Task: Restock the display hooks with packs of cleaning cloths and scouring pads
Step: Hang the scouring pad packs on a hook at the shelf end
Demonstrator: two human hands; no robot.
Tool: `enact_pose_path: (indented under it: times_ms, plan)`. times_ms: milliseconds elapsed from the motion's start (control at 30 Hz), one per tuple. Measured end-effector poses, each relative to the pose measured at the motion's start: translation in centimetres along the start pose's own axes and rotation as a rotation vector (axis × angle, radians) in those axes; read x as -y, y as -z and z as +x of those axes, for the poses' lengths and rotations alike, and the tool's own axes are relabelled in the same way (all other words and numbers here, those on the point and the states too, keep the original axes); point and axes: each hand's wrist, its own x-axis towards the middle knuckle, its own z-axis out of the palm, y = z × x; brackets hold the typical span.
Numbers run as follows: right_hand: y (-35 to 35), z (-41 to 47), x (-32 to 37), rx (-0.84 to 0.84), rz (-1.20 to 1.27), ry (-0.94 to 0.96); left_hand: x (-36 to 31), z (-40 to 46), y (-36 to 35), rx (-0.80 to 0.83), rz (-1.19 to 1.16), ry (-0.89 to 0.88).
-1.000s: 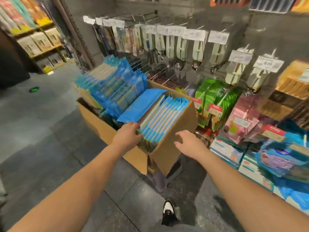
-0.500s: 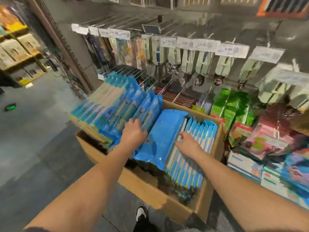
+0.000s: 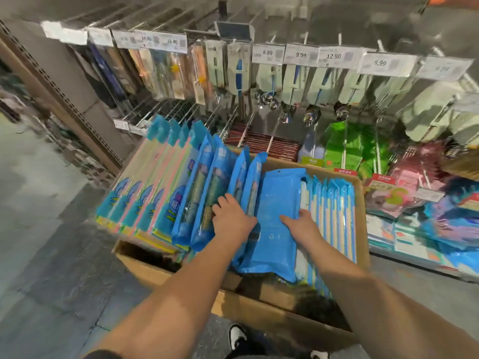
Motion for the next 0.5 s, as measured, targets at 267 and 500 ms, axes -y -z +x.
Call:
enact_pose_path:
  times_ms: [267, 500]
  plan:
    - [-0.1, -1.9, 0.3, 0.076, 0.258, -0.022, -0.2, -0.4, 1.3, 0.056, -0.119, -0.011]
    - [7.0, -6.6, -0.2, -0.078, 0.373, 0.163, -2.0, -6.1, 3.8, -0.042, -0.471, -0.197]
